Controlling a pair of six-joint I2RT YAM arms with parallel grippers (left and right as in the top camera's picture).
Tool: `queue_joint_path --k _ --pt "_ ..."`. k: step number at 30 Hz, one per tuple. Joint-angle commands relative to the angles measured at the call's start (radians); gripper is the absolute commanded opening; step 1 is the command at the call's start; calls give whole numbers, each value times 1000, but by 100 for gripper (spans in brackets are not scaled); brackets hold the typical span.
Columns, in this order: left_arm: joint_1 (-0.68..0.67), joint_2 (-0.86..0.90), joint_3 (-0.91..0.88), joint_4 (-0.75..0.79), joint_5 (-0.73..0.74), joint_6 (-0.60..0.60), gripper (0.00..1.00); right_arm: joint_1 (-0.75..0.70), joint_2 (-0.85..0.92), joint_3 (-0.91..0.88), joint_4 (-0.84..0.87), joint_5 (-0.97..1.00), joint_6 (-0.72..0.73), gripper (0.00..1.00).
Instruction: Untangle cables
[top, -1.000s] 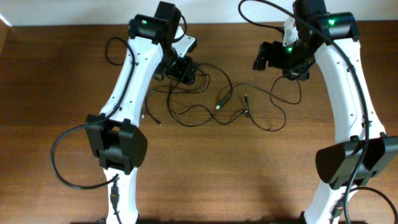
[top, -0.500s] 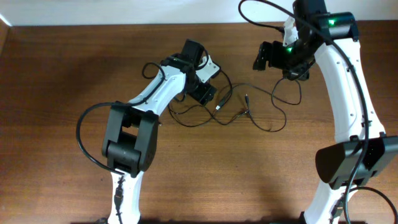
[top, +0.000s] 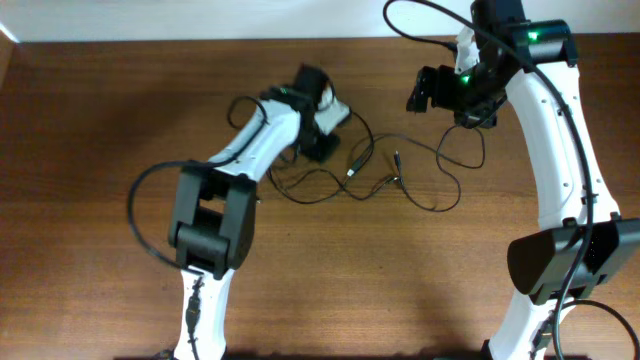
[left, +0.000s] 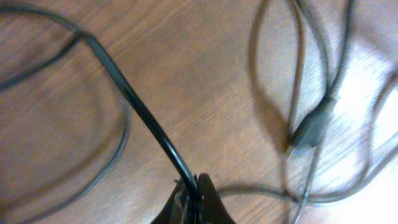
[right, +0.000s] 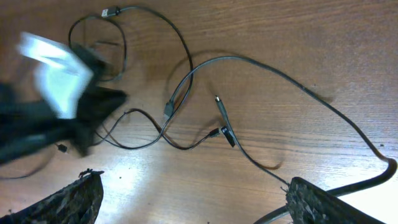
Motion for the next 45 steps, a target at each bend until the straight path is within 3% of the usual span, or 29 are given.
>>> queue_joint_path --k 1,4,9,12,15,20,22,26,29,34,37,42,45 --pt "82 -212 405 -193 36 -100 0 -3 -6 3 5 12 -3 95" --pt "129 -343 840 -344 37 -102 0 -3 -6 3 9 8 -3 95" --pt "240 -462 1068 -273 37 -127 0 0 -6 3 17 -47 -47 95" --pt "256 -487 1075 -222 37 -160 0 18 -6 3 92 -319 -127 94" --pt "256 -486 1075 -211 38 -181 0 19 -6 3 157 -455 -127 94" --pt "256 -486 1075 -60 26 -188 0 44 -6 3 204 -464 -116 94" --pt "256 -491 1075 23 26 -243 0 78 -6 3 224 -463 -116 94" --pt "256 -517 1075 133 26 -282 0 167 0 3 276 -387 -2 94" --pt "256 -534 1075 141 30 -306 0 228 29 3 323 -387 55 94" --pt "256 -534 1075 121 30 -305 0 355 118 3 418 -412 16 95" --pt "256 -535 1075 121 31 -305 0 402 190 3 600 -611 16 95" --pt "256 -535 1075 103 30 -305 0 420 283 3 637 -808 -32 94" --pt "256 -535 1075 103 30 -305 0 444 338 3 686 -826 -48 94"
